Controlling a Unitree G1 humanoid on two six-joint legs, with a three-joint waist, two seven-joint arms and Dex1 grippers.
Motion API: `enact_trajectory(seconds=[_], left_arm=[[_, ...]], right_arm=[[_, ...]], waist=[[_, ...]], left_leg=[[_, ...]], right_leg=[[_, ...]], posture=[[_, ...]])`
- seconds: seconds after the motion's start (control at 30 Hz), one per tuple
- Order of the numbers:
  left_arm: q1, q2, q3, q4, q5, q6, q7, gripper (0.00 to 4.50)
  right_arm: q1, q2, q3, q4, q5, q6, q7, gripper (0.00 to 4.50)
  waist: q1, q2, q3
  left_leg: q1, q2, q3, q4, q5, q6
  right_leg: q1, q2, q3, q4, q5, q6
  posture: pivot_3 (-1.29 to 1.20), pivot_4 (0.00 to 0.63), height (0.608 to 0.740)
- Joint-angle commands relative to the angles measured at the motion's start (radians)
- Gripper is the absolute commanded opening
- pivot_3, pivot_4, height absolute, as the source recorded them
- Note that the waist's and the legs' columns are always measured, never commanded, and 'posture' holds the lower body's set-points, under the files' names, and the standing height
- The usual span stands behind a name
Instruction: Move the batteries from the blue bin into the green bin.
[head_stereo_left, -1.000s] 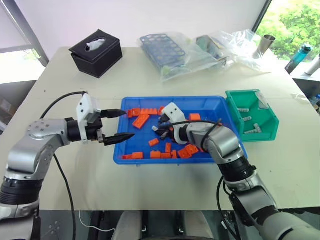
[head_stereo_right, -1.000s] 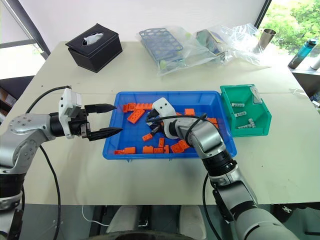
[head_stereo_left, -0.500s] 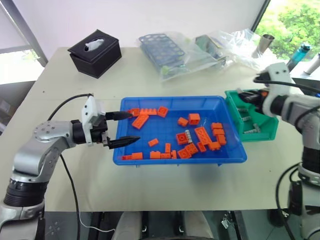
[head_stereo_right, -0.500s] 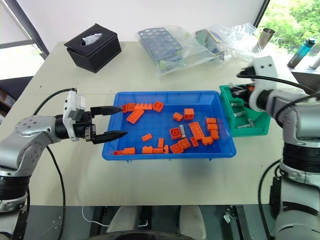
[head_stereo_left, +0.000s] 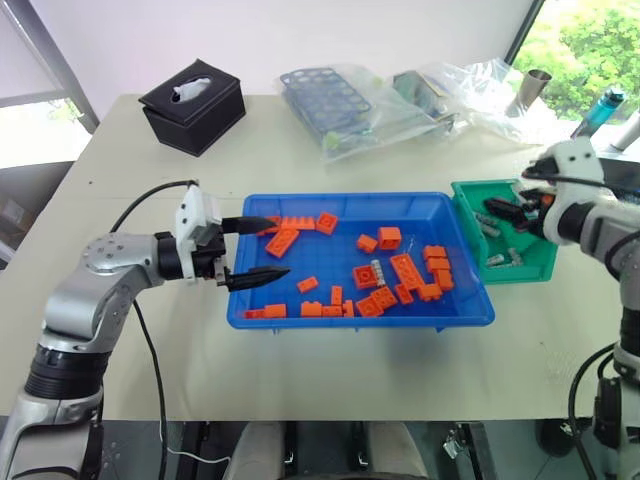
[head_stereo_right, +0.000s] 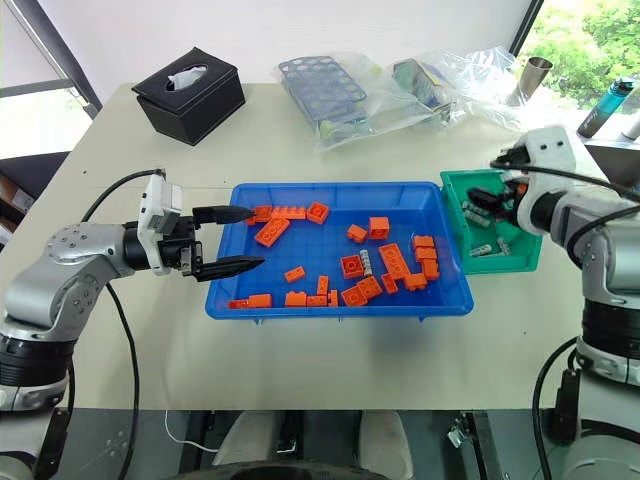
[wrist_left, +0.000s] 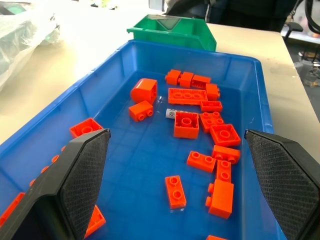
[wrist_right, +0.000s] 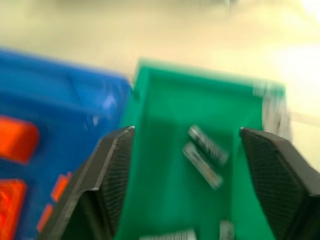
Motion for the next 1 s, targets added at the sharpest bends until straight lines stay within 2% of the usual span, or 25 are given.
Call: enact_trajectory(seconds=[0.03, 0.1, 0.2, 0.4, 0.53, 1.0], left_arm=[[0.007, 0.009, 0.018, -0.029, -0.006, -0.012, -0.001, 4.50], [0.011, 0.007, 0.017, -0.036, -0.007, -0.009, 0.004, 4.50], [0.016, 0.005, 0.017, -0.051, -0.011, -0.001, 0.013, 4.50], [0.012, 0.012, 0.022, -0.050, -0.012, 0.006, 0.014, 4.50], [0.009, 0.013, 0.022, -0.049, -0.009, 0.005, 0.016, 4.50], [0.014, 0.013, 0.023, -0.057, -0.010, 0.004, 0.027, 4.50]], right_arm=[[0.009, 0.036, 0.021, -0.157, 0.102, 0.088, 0.038, 3.46], [0.055, 0.064, 0.051, -0.214, 0.140, 0.113, 0.055, 3.46], [0.159, 0.094, 0.163, -0.278, 0.131, 0.083, 0.046, 3.46], [0.248, 0.063, 0.301, -0.261, 0.084, -0.053, 0.090, 3.46], [0.240, 0.062, 0.379, -0.231, 0.038, -0.132, 0.104, 3.46], [0.166, 0.080, 0.506, -0.158, -0.043, -0.212, 0.161, 3.46]], waist=[[0.000, 0.000, 0.000], [0.000, 0.000, 0.000], [0.004, -0.001, 0.000], [0.002, 0.000, 0.000], [-0.002, 0.000, 0.000], [0.001, -0.001, 0.000]], left_leg=[[0.000, 0.000, -0.001, 0.000, 0.000, 0.000], [0.000, 0.000, -0.001, 0.000, 0.000, 0.000], [0.000, 0.000, -0.002, 0.000, 0.000, 0.000], [0.000, -0.002, -0.002, 0.001, 0.000, 0.000], [0.000, -0.001, -0.002, 0.001, 0.000, 0.000], [0.000, -0.001, -0.002, 0.001, 0.000, 0.000]], right_leg=[[0.000, 0.000, 0.000, 0.000, 0.000, 0.000], [0.001, 0.000, 0.000, 0.000, 0.000, 0.000], [0.002, -0.001, 0.000, -0.001, 0.000, 0.000], [0.002, -0.001, 0.000, -0.001, 0.000, 0.000], [0.002, -0.001, 0.000, -0.001, 0.000, 0.000], [0.002, -0.001, 0.000, -0.001, 0.000, 0.000]], posture=[[0.00, 0.150, 0.716], [0.00, 0.150, 0.716], [0.00, 0.150, 0.716], [0.00, 0.150, 0.716], [0.00, 0.150, 0.716], [0.00, 0.150, 0.716]])
